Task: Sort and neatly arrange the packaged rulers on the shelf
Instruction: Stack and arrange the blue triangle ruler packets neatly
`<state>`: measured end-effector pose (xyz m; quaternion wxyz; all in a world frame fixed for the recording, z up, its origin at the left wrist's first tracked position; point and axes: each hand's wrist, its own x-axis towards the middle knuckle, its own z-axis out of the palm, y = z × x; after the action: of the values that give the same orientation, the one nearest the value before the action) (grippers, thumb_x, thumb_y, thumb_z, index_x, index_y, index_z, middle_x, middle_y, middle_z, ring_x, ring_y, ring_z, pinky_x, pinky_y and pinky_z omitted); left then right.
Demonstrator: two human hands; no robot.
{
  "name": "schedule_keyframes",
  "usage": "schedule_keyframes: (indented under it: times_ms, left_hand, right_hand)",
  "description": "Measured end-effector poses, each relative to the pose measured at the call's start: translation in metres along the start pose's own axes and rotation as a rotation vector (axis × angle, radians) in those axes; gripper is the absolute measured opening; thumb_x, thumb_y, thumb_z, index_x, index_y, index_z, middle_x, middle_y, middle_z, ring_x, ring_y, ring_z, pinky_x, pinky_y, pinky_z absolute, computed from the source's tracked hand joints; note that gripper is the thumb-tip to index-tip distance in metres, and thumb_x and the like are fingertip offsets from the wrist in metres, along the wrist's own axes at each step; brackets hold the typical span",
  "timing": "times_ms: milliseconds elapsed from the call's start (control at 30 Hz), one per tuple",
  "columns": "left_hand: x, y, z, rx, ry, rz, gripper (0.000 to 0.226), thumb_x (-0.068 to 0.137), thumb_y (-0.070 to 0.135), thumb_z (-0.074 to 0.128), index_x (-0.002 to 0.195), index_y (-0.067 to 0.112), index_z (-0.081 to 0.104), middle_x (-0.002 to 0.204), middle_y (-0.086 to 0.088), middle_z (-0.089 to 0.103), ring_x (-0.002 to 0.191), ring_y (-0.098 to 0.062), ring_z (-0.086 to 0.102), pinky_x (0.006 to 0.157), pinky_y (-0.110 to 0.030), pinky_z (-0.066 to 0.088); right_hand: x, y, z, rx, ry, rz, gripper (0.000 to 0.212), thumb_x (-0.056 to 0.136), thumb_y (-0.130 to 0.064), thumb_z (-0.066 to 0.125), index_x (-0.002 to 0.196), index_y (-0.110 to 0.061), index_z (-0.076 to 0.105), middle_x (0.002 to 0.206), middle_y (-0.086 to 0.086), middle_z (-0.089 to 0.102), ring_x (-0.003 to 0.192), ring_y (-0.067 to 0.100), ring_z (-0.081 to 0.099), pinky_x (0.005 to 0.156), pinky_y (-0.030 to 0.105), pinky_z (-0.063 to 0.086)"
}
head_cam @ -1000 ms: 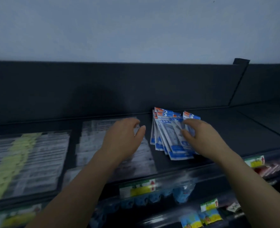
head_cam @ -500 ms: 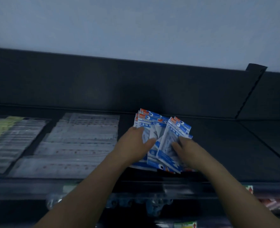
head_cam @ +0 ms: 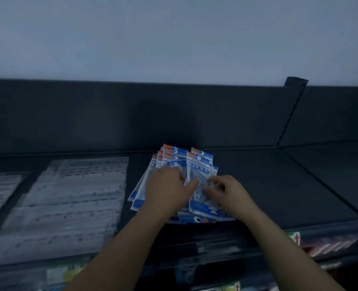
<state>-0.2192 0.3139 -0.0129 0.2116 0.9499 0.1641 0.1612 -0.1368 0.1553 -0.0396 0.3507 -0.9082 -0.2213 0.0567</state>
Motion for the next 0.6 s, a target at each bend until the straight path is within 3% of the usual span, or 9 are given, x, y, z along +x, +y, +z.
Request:
schedule_keyframes:
  times_ms: [100,167,200,300,400,533,600]
  left_hand:
    - [0.008,0.008,0.005,-0.050,-0.129,-0.075,0.041,0.078,0.061,0.062,0.074,0.021,0.053,0.070,0.005,0.058,0.072,-0.016,0.058,0.057,-0.029,0.042]
    - [0.011,0.006,0.003,-0.088,-0.138,-0.093,0.039,0.080,0.053,0.067,0.066,0.021,0.047,0.062,0.005,0.052,0.059,-0.011,0.051,0.050,-0.027,0.033]
    - [0.012,0.004,0.000,-0.130,-0.135,-0.099,0.041,0.082,0.048,0.067,0.063,0.020,0.044,0.059,0.005,0.048,0.054,-0.010,0.045,0.048,-0.027,0.029]
    - [0.011,-0.007,-0.006,-0.287,-0.052,-0.132,0.045,0.088,0.029,0.064,0.057,0.017,0.035,0.053,0.002,0.036,0.047,-0.012,0.034,0.046,-0.026,0.024]
    - [0.006,-0.015,-0.007,-0.353,-0.020,-0.171,0.042,0.090,0.022,0.061,0.057,0.015,0.036,0.052,0.001,0.037,0.046,-0.011,0.034,0.043,-0.022,0.024]
    - [0.001,-0.010,-0.002,-0.402,-0.004,-0.214,0.027,0.092,0.024,0.057,0.067,0.016,0.052,0.066,0.000,0.056,0.057,-0.012,0.052,0.048,-0.024,0.035]
    - [-0.002,-0.006,0.002,-0.431,0.014,-0.229,0.022,0.094,0.025,0.054,0.075,0.013,0.055,0.075,-0.003,0.060,0.064,-0.014,0.056,0.054,-0.028,0.041]
  right_hand:
    - [-0.001,-0.001,0.002,0.060,-0.030,-0.071,0.032,0.097,-0.024,0.050,0.128,-0.017,0.057,0.123,-0.004,0.049,0.102,0.009,0.055,0.079,0.012,0.043]
    - [-0.002,0.002,0.000,0.141,-0.004,-0.074,0.031,0.098,-0.013,0.045,0.126,-0.017,0.059,0.121,-0.004,0.053,0.102,0.011,0.058,0.073,0.007,0.042]
    - [-0.002,0.005,-0.003,0.184,0.026,-0.037,0.030,0.097,-0.012,0.046,0.124,-0.016,0.060,0.119,-0.002,0.057,0.100,0.014,0.060,0.072,0.010,0.045]
    - [0.005,0.009,-0.009,0.246,0.120,0.055,0.023,0.093,-0.011,0.054,0.110,-0.001,0.065,0.105,0.016,0.068,0.090,0.026,0.065,0.074,0.035,0.051]
    - [0.014,0.007,-0.007,0.289,0.096,0.103,0.034,0.091,-0.022,0.060,0.104,0.010,0.060,0.094,0.026,0.064,0.071,0.020,0.054,0.063,0.029,0.040]
    - [0.026,0.004,-0.003,0.376,0.066,0.172,0.047,0.090,-0.031,0.063,0.126,-0.003,0.052,0.109,0.014,0.061,0.093,0.024,0.062,0.071,0.030,0.046]
    - [0.031,0.006,-0.002,0.469,0.064,0.175,0.049,0.087,-0.026,0.067,0.129,-0.010,0.048,0.107,0.007,0.061,0.091,0.024,0.064,0.070,0.035,0.053]
